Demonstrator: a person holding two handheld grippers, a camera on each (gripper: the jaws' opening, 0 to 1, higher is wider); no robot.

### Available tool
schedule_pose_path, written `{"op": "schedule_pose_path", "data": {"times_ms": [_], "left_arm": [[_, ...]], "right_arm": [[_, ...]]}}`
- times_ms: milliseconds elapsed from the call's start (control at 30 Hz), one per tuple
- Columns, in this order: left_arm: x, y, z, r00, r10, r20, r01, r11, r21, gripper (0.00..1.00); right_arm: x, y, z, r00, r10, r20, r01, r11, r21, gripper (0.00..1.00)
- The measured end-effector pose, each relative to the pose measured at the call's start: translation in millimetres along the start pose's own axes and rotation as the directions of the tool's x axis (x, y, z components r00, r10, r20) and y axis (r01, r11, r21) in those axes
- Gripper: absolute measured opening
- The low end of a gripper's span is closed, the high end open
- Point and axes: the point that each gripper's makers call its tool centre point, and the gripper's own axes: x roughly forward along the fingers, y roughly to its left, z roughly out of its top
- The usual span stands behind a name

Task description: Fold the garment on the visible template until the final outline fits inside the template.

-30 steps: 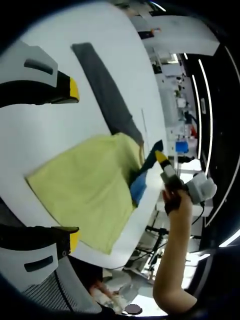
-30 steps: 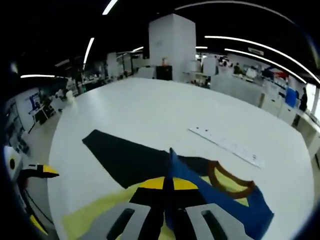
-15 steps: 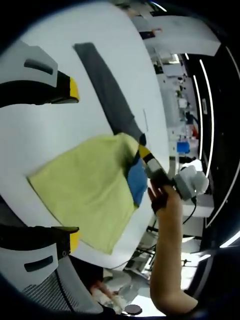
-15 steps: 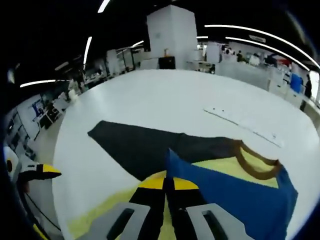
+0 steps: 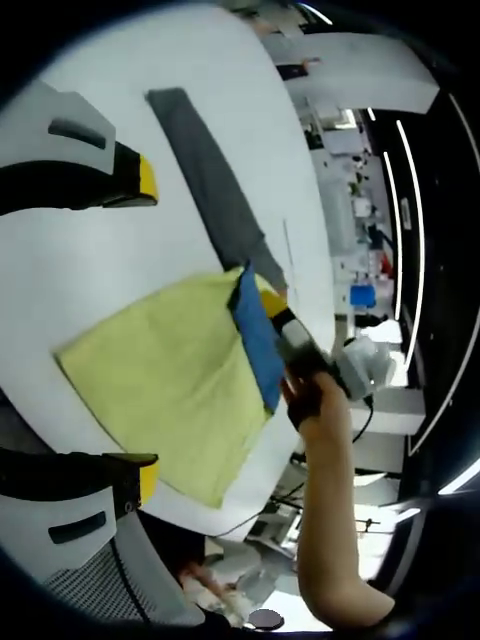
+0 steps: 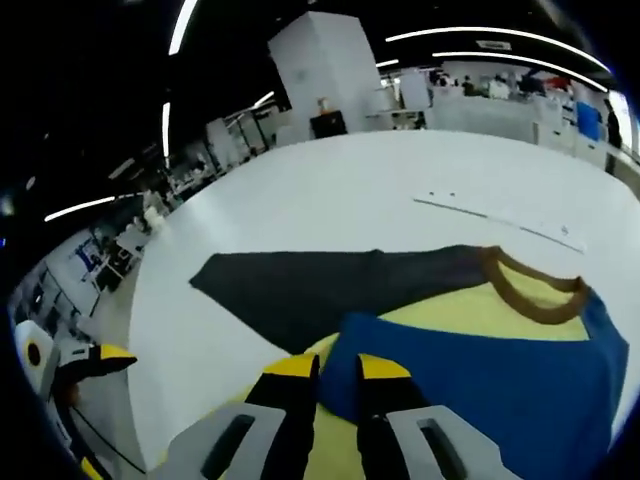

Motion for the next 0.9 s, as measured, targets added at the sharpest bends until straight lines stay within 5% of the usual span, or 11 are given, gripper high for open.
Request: {"op": "schedule_pose_path", "data": {"times_ms": [167,533,900], "left_arm": [[0.9,0.2,1.4,1.0,0.0,0.001,0.0,1.0,0.006,0.99],[0.0,3.7,4.7,1.0,0.008,0.002,-0.008,1.0,0.027,0.99],[0.1,5.0,3.0,1.0,0.01,-0.008,-0.01,1.0,0.025,0.99]], "right_arm": [[-3.2,-3.4,-6.7,1.0,0.001,-0.014,-0.002,1.0,-0.027,0.22],[-18.2,-19.9,-10.3,0.999,-0.034,0.013,0.035,0.994,-0.107,0.78],[-53.3,-53.1,-16.4,0.996,-0.075,0.04,0.078,0.993,-0.086,0.93]]}}
